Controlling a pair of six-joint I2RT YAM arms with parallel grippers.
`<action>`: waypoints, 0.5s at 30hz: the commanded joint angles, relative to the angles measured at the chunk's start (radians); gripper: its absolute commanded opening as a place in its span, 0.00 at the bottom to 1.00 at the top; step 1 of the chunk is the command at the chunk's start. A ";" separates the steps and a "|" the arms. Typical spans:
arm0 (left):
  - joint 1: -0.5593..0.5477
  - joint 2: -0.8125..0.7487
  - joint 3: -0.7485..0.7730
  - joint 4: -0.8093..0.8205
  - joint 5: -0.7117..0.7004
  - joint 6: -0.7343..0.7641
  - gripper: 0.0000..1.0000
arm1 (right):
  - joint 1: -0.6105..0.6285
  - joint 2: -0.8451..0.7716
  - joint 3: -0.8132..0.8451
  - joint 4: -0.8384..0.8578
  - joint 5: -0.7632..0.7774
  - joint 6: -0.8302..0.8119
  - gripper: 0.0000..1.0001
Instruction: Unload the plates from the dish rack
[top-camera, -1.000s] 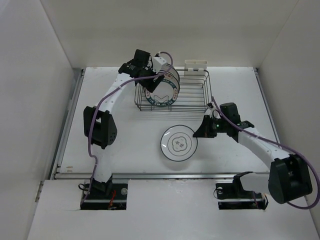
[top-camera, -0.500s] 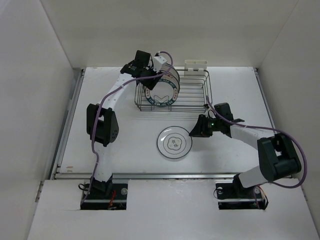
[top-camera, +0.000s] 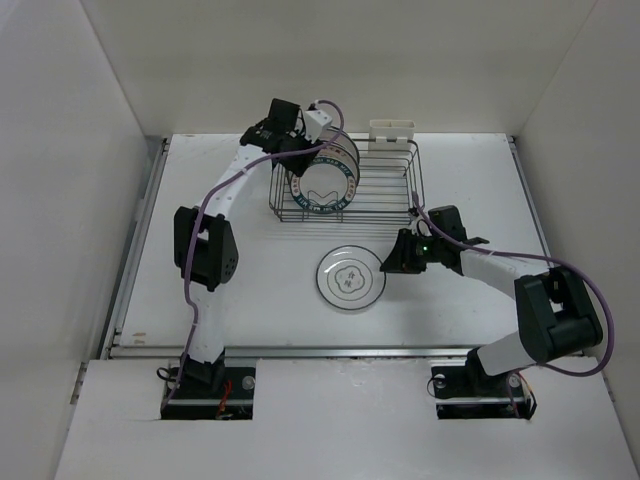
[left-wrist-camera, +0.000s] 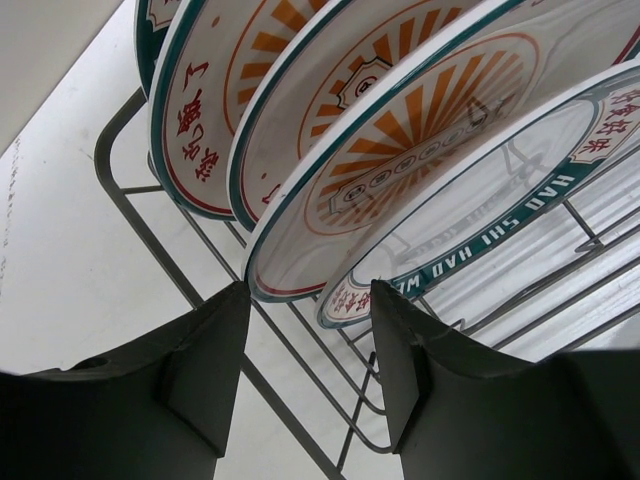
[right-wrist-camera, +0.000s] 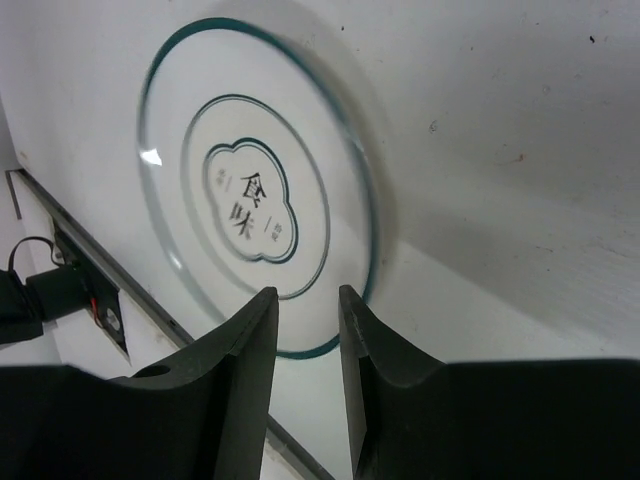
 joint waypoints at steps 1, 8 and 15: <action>-0.020 0.058 0.033 0.001 0.085 -0.001 0.48 | 0.003 -0.003 0.021 0.008 0.016 -0.013 0.36; -0.029 0.021 0.041 -0.023 -0.025 -0.066 0.50 | 0.003 -0.012 0.030 -0.010 0.016 -0.022 0.36; -0.029 0.001 0.103 -0.006 -0.203 -0.075 0.80 | 0.003 -0.001 0.062 -0.010 -0.033 -0.040 0.36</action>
